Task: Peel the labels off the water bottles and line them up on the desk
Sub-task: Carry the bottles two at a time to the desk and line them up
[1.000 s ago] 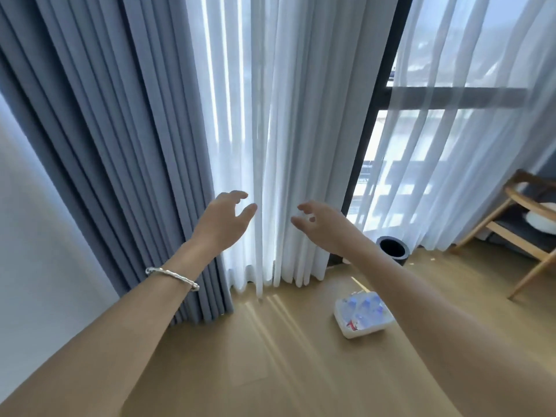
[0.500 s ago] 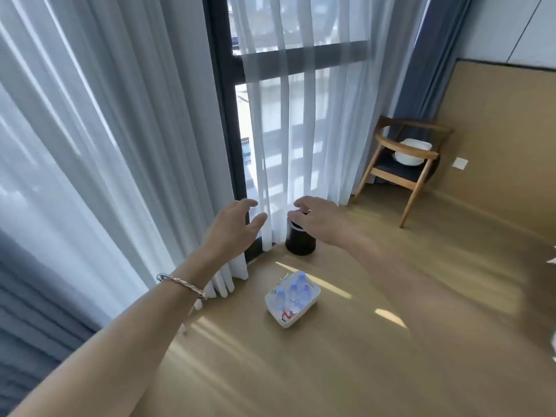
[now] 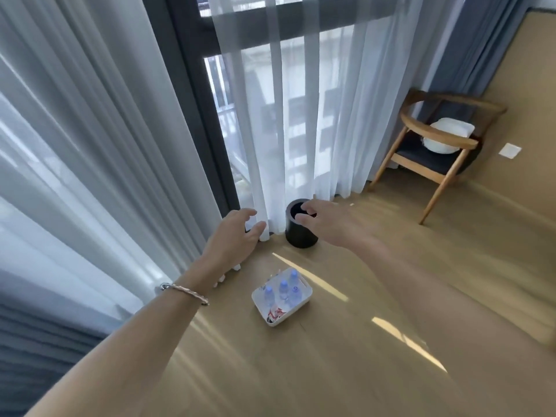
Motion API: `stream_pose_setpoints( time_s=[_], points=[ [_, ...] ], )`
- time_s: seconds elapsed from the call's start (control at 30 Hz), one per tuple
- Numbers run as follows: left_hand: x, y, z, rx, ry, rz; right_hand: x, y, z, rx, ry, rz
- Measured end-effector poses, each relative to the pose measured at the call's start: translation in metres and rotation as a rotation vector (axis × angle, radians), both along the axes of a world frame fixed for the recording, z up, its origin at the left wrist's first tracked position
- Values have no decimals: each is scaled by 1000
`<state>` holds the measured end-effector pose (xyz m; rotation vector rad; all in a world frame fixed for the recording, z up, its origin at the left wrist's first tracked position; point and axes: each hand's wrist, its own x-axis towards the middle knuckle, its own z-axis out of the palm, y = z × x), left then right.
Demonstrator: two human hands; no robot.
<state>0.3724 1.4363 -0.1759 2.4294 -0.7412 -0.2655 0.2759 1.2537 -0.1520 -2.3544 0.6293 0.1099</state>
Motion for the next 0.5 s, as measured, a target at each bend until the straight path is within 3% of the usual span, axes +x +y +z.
stream_pose_setpoints(
  time_s=[0.5],
  points=[
    [90,-171,-32,-116,148,-80,73,-133,-7,-105,64,-40]
  ],
)
